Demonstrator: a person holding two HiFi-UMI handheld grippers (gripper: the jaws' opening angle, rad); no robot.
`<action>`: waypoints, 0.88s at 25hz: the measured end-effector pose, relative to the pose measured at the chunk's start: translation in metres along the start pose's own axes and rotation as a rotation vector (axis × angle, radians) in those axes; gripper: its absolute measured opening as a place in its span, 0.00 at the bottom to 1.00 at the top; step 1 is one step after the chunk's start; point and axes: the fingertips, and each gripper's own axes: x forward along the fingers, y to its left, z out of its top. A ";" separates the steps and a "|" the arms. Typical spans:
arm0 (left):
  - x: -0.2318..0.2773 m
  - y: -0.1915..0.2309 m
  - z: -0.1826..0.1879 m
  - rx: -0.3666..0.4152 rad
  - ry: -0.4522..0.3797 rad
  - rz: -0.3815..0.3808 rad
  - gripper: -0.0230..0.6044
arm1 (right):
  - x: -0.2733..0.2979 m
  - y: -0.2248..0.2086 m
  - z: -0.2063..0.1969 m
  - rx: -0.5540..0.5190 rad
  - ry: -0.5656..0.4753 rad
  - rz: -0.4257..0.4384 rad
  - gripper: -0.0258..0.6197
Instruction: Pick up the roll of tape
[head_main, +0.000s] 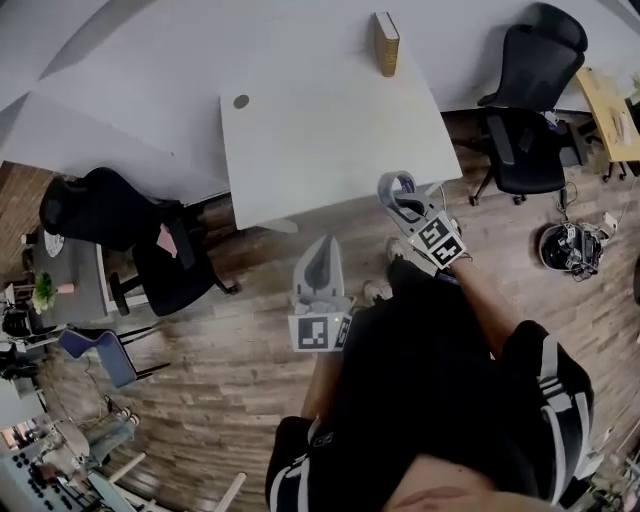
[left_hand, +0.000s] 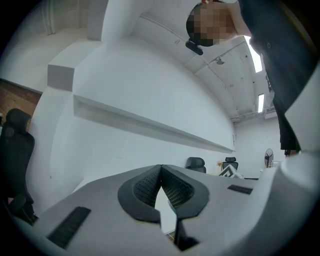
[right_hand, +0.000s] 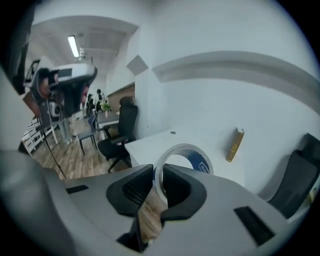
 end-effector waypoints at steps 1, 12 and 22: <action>-0.002 -0.005 0.002 0.004 -0.006 -0.004 0.07 | -0.016 0.002 0.011 0.024 -0.059 -0.013 0.16; 0.004 -0.066 0.001 -0.002 -0.005 -0.010 0.07 | -0.171 -0.021 0.065 0.186 -0.466 -0.150 0.13; 0.025 -0.122 -0.003 0.018 -0.002 -0.032 0.07 | -0.213 -0.045 0.034 0.185 -0.459 -0.176 0.13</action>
